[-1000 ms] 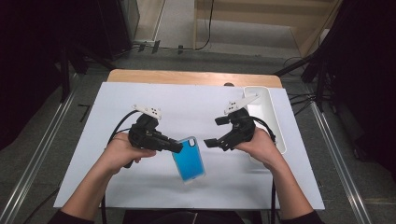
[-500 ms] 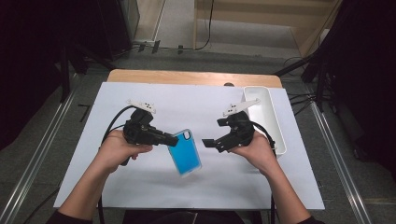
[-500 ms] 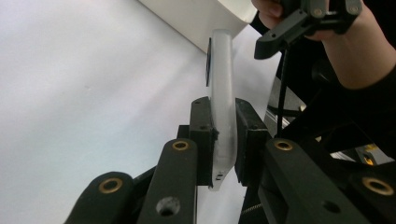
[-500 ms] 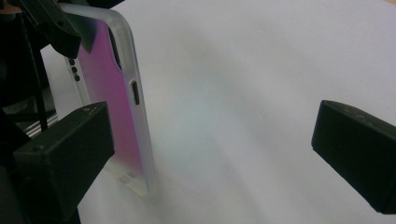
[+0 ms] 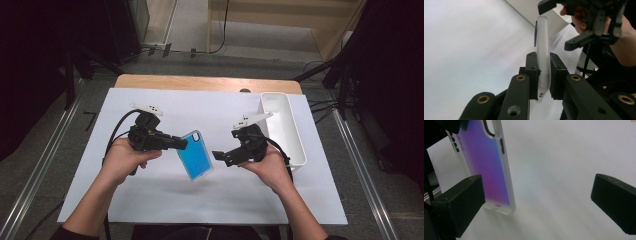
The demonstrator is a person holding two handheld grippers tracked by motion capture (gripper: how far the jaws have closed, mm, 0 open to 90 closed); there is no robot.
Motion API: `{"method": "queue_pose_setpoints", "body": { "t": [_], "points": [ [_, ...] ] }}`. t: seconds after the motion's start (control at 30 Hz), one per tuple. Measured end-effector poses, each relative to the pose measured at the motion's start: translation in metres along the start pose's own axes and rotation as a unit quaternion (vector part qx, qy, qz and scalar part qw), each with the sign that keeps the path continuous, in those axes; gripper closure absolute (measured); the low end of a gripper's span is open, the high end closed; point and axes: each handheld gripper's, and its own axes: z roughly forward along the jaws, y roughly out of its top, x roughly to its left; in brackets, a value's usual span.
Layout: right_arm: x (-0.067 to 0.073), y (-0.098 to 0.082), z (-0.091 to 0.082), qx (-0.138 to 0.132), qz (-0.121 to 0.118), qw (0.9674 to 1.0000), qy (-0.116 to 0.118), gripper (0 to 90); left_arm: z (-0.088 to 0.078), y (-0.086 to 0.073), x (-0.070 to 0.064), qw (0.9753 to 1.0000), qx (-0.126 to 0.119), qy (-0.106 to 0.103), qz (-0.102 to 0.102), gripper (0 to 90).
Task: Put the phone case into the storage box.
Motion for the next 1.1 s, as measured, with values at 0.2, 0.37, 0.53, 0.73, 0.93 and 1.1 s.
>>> {"method": "queue_pose_setpoints", "body": {
  "t": [0.2, 0.37, 0.53, 0.73, 0.93, 1.1],
  "points": [
    [0.009, -0.003, 0.005, -0.012, 0.008, 0.9997, -0.018, 0.0, 0.0, 0.001, 0.003, 0.9995, -0.007, 0.018, -0.026, 79.4],
    [0.018, -0.003, 0.007, -0.017, 0.008, 0.9991, -0.037, 0.0, -0.001, 0.002, 0.004, 0.9989, -0.011, 0.031, -0.033, 79.3],
    [0.024, -0.003, 0.01, -0.033, 0.005, 0.9983, -0.048, 0.0, 0.0, 0.003, 0.006, 0.998, -0.014, 0.037, -0.05, 79.4],
    [0.029, -0.003, 0.017, -0.028, 0.003, 0.998, -0.057, 0.0, 0.003, 0.004, 0.007, 0.9967, -0.012, 0.042, -0.068, 79.5],
    [0.034, -0.003, 0.023, -0.029, -0.008, 0.9974, -0.066, 0.0, 0.006, 0.004, 0.007, 0.9958, -0.015, 0.046, -0.077, 79.4],
    [0.036, -0.002, 0.025, -0.05, -0.002, 0.9972, -0.055, 0.0, 0.008, 0.005, 0.006, 0.9957, -0.013, 0.045, -0.08, 79.4]
  ]
}}
